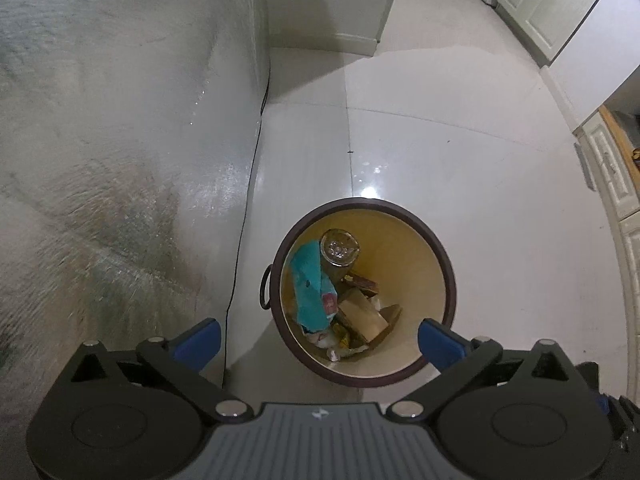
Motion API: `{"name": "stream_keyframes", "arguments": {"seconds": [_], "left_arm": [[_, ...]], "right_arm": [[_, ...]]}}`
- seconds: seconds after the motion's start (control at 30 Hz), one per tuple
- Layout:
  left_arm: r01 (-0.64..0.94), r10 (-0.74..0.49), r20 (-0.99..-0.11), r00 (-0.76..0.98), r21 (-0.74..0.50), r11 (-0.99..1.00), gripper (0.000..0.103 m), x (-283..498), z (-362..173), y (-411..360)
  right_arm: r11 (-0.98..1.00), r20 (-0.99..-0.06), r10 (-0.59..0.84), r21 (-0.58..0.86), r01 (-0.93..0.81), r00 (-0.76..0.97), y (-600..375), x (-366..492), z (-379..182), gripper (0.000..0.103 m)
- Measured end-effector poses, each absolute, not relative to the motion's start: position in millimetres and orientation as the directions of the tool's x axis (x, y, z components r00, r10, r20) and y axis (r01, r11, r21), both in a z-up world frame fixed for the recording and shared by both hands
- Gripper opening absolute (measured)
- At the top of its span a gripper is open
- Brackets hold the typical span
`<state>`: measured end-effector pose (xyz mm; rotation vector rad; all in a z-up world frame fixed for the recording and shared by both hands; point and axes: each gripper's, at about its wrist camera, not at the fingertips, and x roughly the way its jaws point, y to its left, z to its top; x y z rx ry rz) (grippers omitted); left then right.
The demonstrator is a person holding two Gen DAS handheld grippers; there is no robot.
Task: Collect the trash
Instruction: 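Raise both tools from the bin and move back toward the bed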
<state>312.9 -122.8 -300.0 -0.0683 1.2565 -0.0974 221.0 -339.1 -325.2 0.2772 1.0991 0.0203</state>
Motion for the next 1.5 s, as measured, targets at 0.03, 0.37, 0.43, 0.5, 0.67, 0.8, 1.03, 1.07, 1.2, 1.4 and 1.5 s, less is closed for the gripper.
{"name": "stream_keyframes", "arguments": {"seconds": [0.03,0.37,0.43,0.5,0.67,0.8,1.03,1.07,1.2,1.4,1.5], "left_arm": [[0.039,-0.115,-0.944,0.309,-0.108,0.993,0.103,309.7,-296.8,-121.7],[0.085,-0.127,-0.930,0.346,-0.104,0.991,0.103,269.7,-267.7,-115.0],[0.098,-0.124,-0.925,0.360,-0.095,0.991,0.103,260.5,-261.5,-114.1],[0.109,-0.127,-0.919,0.373,-0.092,0.990,0.103,250.7,-254.3,-112.9],[0.143,-0.145,-0.898,0.416,-0.093,0.985,0.103,226.1,-231.8,-113.9],[0.177,-0.175,-0.874,0.453,-0.104,0.979,0.103,208.4,-209.3,-115.2],[0.215,-0.209,-0.817,0.537,-0.107,0.971,0.103,175.9,-162.9,-112.5],[0.218,-0.219,-0.807,0.549,-0.114,0.969,0.103,170.9,-155.7,-110.7],[0.239,-0.251,-0.765,0.593,-0.131,0.962,0.103,151.2,-126.6,-105.9],[0.280,-0.300,-0.660,0.689,-0.140,0.950,0.103,117.5,-69.3,-93.0],[0.288,-0.309,-0.607,0.732,-0.136,0.948,0.103,101.1,-43.6,-83.0]], "right_arm": [[0.967,-0.874,0.147,0.226,0.119,0.463,-339.1,218.0,-321.4,0.103],[0.969,-0.841,0.109,0.208,0.131,0.530,-347.1,189.0,-279.7,0.103],[0.970,-0.829,0.097,0.202,0.133,0.551,-348.6,181.3,-268.5,0.103],[0.972,-0.818,0.084,0.193,0.134,0.569,-349.7,173.4,-259.2,0.103],[0.974,-0.795,0.060,0.179,0.138,0.603,-354.0,155.7,-239.1,0.103],[0.975,-0.784,0.040,0.165,0.146,0.620,-359.4,141.0,-220.7,0.103],[0.977,-0.743,0.000,0.142,0.157,0.669,-361.3,111.2,-180.9,0.103],[0.978,-0.735,-0.006,0.137,0.158,0.678,-360.7,106.9,-175.0,0.103],[0.982,-0.697,-0.019,0.123,0.145,0.717,-356.2,88.1,-146.5,0.103],[0.989,-0.621,-0.022,0.099,0.106,0.784,-344.3,58.2,-94.6,0.103],[0.991,-0.571,-0.014,0.099,0.085,0.821,-335.5,44.4,-67.9,0.103]]}}
